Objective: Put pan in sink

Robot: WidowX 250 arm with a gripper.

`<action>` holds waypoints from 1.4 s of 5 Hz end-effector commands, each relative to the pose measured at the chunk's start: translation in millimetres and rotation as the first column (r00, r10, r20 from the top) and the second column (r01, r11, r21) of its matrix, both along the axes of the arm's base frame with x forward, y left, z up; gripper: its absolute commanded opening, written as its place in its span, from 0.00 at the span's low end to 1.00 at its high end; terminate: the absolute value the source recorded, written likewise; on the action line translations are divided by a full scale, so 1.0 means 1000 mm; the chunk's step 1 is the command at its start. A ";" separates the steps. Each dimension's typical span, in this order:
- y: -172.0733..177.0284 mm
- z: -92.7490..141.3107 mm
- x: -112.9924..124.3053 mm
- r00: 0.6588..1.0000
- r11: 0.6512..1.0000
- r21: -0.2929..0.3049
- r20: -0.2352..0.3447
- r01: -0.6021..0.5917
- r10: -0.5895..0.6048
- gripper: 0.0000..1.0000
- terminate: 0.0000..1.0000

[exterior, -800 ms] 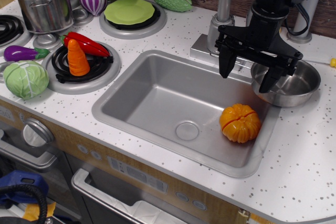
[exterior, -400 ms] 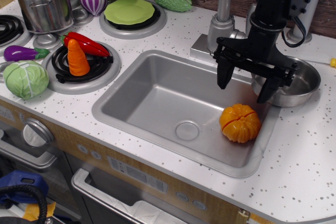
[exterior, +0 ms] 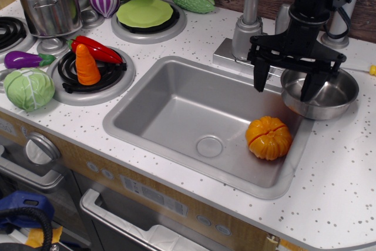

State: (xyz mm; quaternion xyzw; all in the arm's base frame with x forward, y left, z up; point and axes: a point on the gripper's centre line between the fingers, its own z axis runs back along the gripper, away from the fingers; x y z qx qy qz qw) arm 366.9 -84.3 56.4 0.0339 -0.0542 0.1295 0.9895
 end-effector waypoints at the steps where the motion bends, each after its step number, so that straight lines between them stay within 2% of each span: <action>1: 0.005 0.011 0.020 0.995 0.998 0.002 0.074 -0.060 0.060 1.00 0.00; 2: 0.015 0.002 0.027 0.990 0.996 -0.028 0.112 -0.083 0.086 1.00 0.00; 3: 0.021 -0.008 0.032 0.986 0.995 -0.026 0.138 -0.093 0.095 1.00 0.00; 6: 0.021 -0.041 0.031 0.979 0.993 -0.071 0.176 -0.092 0.104 1.00 0.00; 7: 0.023 -0.044 0.031 0.982 0.994 -0.083 0.164 -0.076 0.089 0.00 0.00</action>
